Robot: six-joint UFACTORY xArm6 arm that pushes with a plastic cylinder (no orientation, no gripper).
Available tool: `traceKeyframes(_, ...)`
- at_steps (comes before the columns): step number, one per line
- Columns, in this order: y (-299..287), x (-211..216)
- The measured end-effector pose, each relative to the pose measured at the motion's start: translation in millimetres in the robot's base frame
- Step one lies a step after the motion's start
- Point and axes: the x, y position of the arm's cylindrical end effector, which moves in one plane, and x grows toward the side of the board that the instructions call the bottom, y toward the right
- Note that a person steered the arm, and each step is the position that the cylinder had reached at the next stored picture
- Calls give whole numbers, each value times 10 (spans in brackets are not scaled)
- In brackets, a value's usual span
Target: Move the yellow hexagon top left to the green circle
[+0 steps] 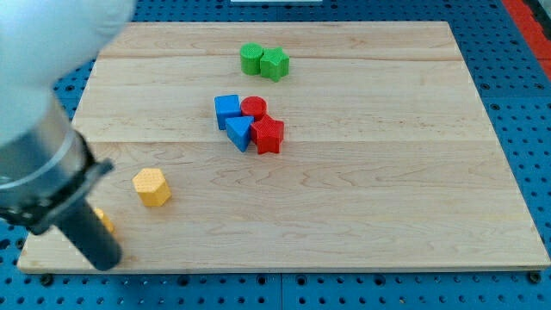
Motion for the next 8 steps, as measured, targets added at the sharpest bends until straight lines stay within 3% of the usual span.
traceKeyframes(1, -469, -187)
traceKeyframes(2, -262, -191)
traceKeyframes(5, 409, -798)
traceKeyframes(7, 855, -725)
traceKeyframes(8, 931, -1069)
